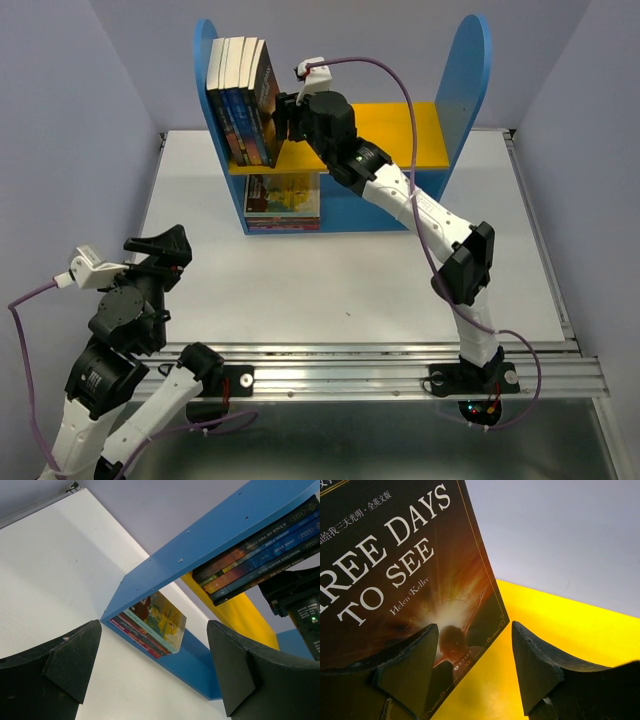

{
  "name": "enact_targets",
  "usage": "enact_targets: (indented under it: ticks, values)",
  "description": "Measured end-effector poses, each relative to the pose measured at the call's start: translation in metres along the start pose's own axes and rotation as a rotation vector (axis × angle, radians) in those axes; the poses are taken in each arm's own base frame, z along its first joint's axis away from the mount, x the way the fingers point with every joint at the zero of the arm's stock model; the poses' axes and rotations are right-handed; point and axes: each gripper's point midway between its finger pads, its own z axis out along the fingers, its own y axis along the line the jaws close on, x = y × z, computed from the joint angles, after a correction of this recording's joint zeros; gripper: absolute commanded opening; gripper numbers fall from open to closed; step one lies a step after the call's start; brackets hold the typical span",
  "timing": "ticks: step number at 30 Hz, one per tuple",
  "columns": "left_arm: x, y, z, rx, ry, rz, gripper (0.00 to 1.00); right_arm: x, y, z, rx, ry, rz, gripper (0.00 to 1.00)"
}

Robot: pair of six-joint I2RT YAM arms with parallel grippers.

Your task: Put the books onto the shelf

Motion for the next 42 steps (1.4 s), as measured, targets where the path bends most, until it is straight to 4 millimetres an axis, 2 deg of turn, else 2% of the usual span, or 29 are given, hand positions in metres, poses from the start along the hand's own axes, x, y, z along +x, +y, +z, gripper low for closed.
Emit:
enact_targets:
  ticks: [13, 18, 28, 33, 36, 42]
  values:
    - [0.006, 0.004, 0.001, -0.010, 0.013, 0.011, 0.99, 0.001, -0.010, 0.000, 0.046, -0.004, -0.006, 0.76]
    - [0.006, 0.004, 0.001, -0.009, 0.014, 0.012, 0.99, 0.008, -0.018, -0.005, 0.075, 0.016, -0.022, 0.77]
    - [0.006, 0.004, 0.001, -0.009, 0.014, 0.012, 0.99, 0.003, -0.027, -0.018, 0.104, 0.017, -0.040, 0.81]
    - [0.006, 0.004, 0.001, -0.009, 0.014, 0.015, 0.99, 0.005, -0.028, -0.034, 0.084, 0.038, -0.047, 0.84]
    - [0.006, 0.004, 0.001, -0.008, 0.016, 0.015, 0.99, 0.007, -0.023, -0.052, 0.028, 0.064, -0.055, 0.85]
    - [0.010, 0.002, 0.001, 0.001, 0.028, 0.019, 0.99, -0.011, -0.002, -0.087, -0.132, 0.054, -0.037, 0.88]
